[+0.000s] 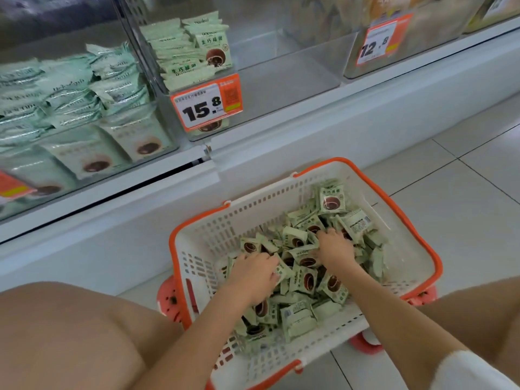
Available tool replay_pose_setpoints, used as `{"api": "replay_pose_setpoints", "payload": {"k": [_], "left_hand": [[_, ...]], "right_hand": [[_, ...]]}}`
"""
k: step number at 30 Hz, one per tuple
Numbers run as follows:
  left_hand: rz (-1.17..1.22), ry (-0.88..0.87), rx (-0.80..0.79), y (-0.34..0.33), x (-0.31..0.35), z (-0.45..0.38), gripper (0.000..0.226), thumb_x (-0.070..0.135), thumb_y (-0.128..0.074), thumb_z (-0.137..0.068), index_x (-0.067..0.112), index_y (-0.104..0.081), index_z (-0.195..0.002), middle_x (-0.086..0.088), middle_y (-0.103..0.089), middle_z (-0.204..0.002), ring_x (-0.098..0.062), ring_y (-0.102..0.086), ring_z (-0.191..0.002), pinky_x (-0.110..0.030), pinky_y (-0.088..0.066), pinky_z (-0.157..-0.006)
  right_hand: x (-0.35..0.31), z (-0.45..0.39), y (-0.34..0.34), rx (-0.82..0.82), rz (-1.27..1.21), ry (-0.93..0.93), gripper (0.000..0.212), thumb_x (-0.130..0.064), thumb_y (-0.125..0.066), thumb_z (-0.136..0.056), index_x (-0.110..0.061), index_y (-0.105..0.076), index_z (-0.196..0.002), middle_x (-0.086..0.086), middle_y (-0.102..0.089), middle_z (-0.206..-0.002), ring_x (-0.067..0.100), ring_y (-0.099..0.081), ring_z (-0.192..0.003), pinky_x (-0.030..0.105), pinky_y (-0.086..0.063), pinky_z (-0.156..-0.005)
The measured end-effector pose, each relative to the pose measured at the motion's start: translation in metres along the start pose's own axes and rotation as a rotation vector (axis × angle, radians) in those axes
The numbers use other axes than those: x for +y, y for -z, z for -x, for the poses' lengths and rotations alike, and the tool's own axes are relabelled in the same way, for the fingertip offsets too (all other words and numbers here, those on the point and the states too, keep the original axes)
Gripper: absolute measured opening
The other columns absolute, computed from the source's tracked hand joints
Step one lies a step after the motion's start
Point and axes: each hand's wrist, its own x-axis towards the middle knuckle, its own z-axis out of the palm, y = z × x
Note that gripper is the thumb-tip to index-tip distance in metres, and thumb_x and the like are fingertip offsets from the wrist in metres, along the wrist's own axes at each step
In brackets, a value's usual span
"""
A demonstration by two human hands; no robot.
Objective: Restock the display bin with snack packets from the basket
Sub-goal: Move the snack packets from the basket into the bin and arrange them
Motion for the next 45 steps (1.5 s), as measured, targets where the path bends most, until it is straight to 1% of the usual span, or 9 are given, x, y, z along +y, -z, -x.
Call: {"api": "replay_pose_setpoints", "payload": {"k": [4, 11, 16, 19, 25, 29, 35, 40, 45], "left_hand": [[0.036, -0.012, 0.046, 0.009, 0.006, -0.005, 0.033, 0.037, -0.038, -0.100, 0.021, -0.050, -0.127, 0.003, -0.053, -0.129, -0.017, -0.046, -0.120, -0.038, -0.032, -0.102], [0.225, -0.021, 0.142, 0.034, 0.018, -0.002, 0.041, 0.034, -0.051, -0.095, 0.025, -0.046, -0.134, 0.004, -0.050, -0.137, -0.014, -0.048, -0.124, -0.038, -0.039, -0.107], [0.215, -0.125, 0.335, 0.081, 0.022, 0.018, 0.097, 0.025, -0.073, -0.080, 0.029, -0.007, -0.151, 0.006, -0.004, -0.159, -0.015, -0.007, -0.145, -0.034, -0.011, -0.117], [0.146, -0.225, 0.387, 0.111, 0.023, 0.029, 0.118, 0.036, -0.080, -0.072, 0.036, 0.009, -0.149, 0.013, 0.012, -0.158, -0.013, 0.007, -0.145, -0.037, -0.008, -0.116], [-0.306, -0.290, 0.610, 0.149, 0.020, 0.044, 0.107, 0.055, -0.067, -0.074, 0.020, -0.003, -0.152, 0.006, -0.005, -0.159, -0.014, 0.007, -0.145, -0.035, 0.016, -0.114], [-0.393, -0.391, 0.902, 0.180, 0.009, 0.038, 0.094, 0.058, -0.080, -0.054, 0.008, -0.050, -0.127, -0.008, -0.059, -0.124, -0.022, -0.043, -0.122, -0.041, -0.016, -0.111], [-0.215, -0.377, 1.158, 0.212, -0.010, 0.020, 0.061, 0.040, -0.077, -0.064, 0.007, -0.059, -0.112, -0.008, -0.062, -0.105, -0.025, -0.045, -0.106, -0.036, -0.030, -0.099], [-0.199, -0.107, 1.215, 0.244, -0.041, 0.009, 0.100, 0.035, -0.086, -0.060, 0.004, -0.035, -0.141, -0.013, -0.047, -0.139, -0.027, -0.034, -0.133, -0.042, -0.019, -0.114], [-0.424, 0.077, 0.992, 0.248, -0.080, -0.007, 0.082, 0.058, -0.074, -0.066, 0.007, -0.057, -0.128, -0.012, -0.058, -0.130, -0.029, -0.045, -0.131, -0.050, -0.014, -0.113]], "right_hand": [[0.008, 0.004, 0.000, 0.018, -0.048, 0.019, 0.007, -0.011, -0.049, -0.092, -0.015, -0.055, -0.094, 0.003, -0.060, -0.105, 0.021, -0.056, -0.095, 0.035, -0.051, -0.076], [0.022, 0.023, 0.043, 0.102, -0.713, -0.065, 0.016, -0.020, -0.047, -0.098, -0.016, -0.046, -0.083, 0.005, -0.060, -0.079, 0.019, -0.055, -0.063, 0.036, -0.052, -0.060], [0.010, 0.058, 0.130, -0.080, -1.072, 0.234, 0.014, -0.013, -0.054, -0.095, -0.004, -0.048, -0.086, 0.010, -0.068, -0.086, 0.022, -0.069, -0.070, 0.032, -0.058, -0.057], [-0.002, 0.083, 0.172, -0.050, -1.114, 0.374, 0.014, -0.014, -0.058, -0.093, -0.006, -0.055, -0.083, -0.002, -0.070, -0.066, 0.014, -0.069, -0.061, 0.028, -0.057, -0.056], [-0.020, 0.111, 0.213, 0.123, -1.212, 0.497, 0.012, -0.012, -0.056, -0.094, -0.002, -0.055, -0.086, -0.003, -0.064, -0.053, 0.008, -0.064, -0.052, 0.024, -0.056, -0.053], [-0.032, 0.111, 0.240, 0.183, -1.211, 0.545, 0.017, -0.026, -0.059, -0.090, -0.010, -0.064, -0.088, 0.012, -0.069, -0.071, 0.022, -0.068, -0.065, 0.033, -0.059, -0.059], [-0.058, 0.088, 0.275, 0.185, -1.089, 0.602, 0.026, -0.007, -0.068, -0.084, -0.019, -0.059, -0.105, 0.014, -0.070, -0.087, 0.017, -0.069, -0.069, 0.028, -0.058, -0.059], [-0.077, 0.043, 0.343, 0.388, -1.129, 0.569, 0.036, -0.002, -0.067, -0.084, -0.011, -0.046, -0.112, 0.004, -0.071, -0.097, 0.021, -0.070, -0.086, 0.035, -0.060, -0.067], [-0.116, -0.052, 0.393, 0.504, -0.898, 0.500, 0.039, -0.004, -0.070, -0.082, -0.003, -0.054, -0.118, 0.009, -0.064, -0.108, 0.021, -0.064, -0.100, 0.036, -0.057, -0.076]]}}
